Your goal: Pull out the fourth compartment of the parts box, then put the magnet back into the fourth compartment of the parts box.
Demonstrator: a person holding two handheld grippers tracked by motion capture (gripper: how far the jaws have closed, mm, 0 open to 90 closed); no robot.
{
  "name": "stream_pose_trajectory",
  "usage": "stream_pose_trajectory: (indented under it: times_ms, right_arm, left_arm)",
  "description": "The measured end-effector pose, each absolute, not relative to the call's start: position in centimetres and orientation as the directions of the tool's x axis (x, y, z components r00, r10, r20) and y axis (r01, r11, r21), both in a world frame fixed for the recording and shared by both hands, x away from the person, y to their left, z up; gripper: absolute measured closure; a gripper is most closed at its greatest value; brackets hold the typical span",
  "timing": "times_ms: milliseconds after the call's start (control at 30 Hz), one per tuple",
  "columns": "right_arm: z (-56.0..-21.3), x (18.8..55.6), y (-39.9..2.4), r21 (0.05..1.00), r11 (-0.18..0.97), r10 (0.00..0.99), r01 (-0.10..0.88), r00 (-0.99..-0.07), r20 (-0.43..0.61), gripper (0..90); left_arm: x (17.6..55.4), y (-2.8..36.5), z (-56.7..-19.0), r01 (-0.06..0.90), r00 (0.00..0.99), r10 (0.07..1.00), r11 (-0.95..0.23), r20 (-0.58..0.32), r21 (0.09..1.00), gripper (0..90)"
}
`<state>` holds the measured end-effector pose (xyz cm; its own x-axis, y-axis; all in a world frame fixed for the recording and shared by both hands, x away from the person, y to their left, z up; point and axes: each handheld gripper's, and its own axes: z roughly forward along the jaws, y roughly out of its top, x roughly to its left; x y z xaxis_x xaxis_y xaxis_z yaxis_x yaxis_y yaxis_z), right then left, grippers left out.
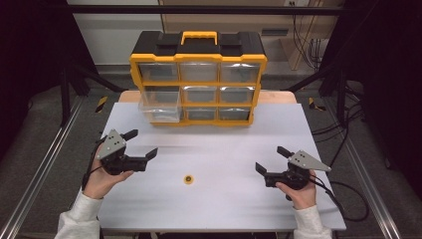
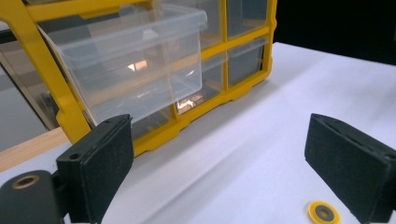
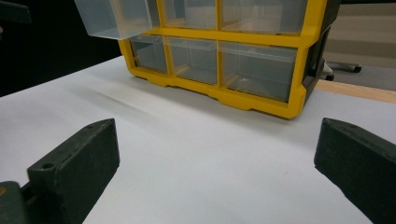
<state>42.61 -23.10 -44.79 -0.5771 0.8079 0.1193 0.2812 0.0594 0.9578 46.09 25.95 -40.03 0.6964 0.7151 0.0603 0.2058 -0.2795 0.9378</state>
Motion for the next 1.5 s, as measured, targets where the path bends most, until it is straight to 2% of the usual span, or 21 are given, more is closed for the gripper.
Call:
stream_pose_trajectory:
  times_ms: [433,1100,1500]
  right_arm:
    - [-44.9,42.6,-23.1,0.955,0.062,0.808,0.290,-0.576,0.122,0.7]
    - [-45.1,42.6,-23.2,0.954,0.065,0.810,0.292,-0.574,0.121,0.7]
    - [-45.2,42.6,-23.4,0.953,0.066,0.811,0.296,-0.572,0.121,0.7]
  left_arm:
    - [45.4,24.2,-42.8,0.290,0.746,0.665,-0.293,-0.023,0.911,3.0]
    - [45.3,19.1,-44.3,0.299,0.820,0.572,-0.429,0.000,0.852,1.7]
    - [45.8,16.6,-46.2,0.361,0.824,0.565,-0.478,-0.034,0.801,2.6]
